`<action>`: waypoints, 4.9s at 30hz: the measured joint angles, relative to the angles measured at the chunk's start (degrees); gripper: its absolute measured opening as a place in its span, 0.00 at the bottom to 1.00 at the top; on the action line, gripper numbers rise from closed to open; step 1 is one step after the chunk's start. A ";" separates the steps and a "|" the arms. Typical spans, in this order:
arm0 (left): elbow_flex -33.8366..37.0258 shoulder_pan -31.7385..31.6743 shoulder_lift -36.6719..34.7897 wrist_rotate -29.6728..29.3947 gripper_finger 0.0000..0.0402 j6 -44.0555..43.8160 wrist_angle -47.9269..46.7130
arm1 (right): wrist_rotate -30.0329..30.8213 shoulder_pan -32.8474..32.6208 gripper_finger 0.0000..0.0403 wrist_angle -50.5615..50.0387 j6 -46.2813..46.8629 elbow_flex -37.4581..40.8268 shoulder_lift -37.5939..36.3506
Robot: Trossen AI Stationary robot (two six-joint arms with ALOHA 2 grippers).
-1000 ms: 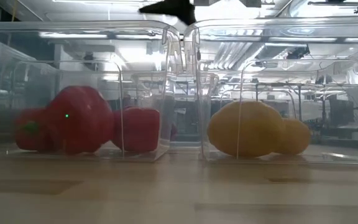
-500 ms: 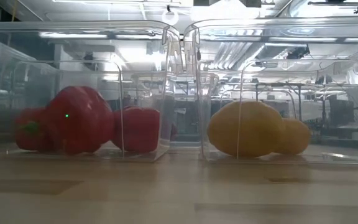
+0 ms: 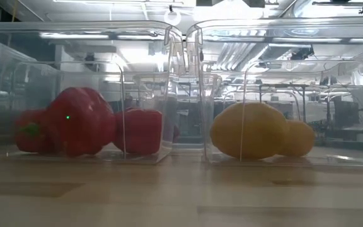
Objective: Sort produce into baskets
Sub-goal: Put the bottom right yellow bell pepper into the middle right transparent bin
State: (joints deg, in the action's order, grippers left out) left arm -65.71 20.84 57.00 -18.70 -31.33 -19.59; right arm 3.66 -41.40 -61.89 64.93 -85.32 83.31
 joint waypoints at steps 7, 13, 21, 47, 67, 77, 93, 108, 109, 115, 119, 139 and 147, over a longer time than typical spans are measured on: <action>0.00 -1.03 -2.77 -4.03 0.93 2.20 -0.09 | -9.26 -10.97 0.98 -0.09 5.70 0.00 9.95; 0.00 -1.07 -2.89 -4.88 0.93 3.04 -0.13 | -10.98 -14.82 0.98 -2.14 2.37 0.00 18.20; 0.00 -1.05 -2.28 -4.90 0.93 3.00 -0.30 | -9.93 -15.29 0.98 -4.84 -1.84 0.00 25.94; 0.04 -1.05 -2.25 -4.40 0.93 2.54 -2.91 | -8.72 -17.10 0.73 2.31 -5.88 -0.33 31.19; 0.04 -1.05 -2.25 -4.40 0.93 3.08 -2.91 | -21.17 -12.12 0.72 0.44 -8.07 -0.11 31.84; 0.04 -1.05 -2.25 -4.40 0.93 3.08 -2.86 | -17.01 -11.37 0.72 -0.83 -5.89 -0.13 20.14; 0.04 -1.05 -2.25 -4.42 0.93 4.44 -2.86 | -3.24 -24.16 0.72 -2.82 3.96 0.00 19.12; 0.04 -1.05 -2.25 -4.44 0.93 4.46 -2.80 | 1.81 -23.83 0.72 3.52 5.79 -0.09 19.10; 0.04 -1.05 -2.25 -4.44 0.93 4.46 -2.81 | 1.81 -23.82 0.72 4.85 5.77 -0.09 19.10; 0.04 -1.05 -2.25 -4.44 0.93 4.48 -2.82 | 1.81 -23.79 0.72 4.98 6.93 -0.11 19.08; 0.04 -1.05 -2.25 -4.44 0.93 4.51 -2.82 | 1.60 -23.49 0.74 0.43 9.57 -0.11 19.08; 0.05 -1.06 -2.25 -4.58 0.93 6.07 -2.89 | -3.15 -23.62 0.77 -4.07 4.91 -0.11 19.08; 0.07 -1.05 -2.25 -4.64 0.93 5.01 -2.86 | -2.69 -23.64 0.78 -12.36 5.39 -0.11 20.22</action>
State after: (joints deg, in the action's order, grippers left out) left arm -65.65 19.79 54.74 -23.33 -26.32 -22.46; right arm 0.97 -65.04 -74.25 70.32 -85.43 103.53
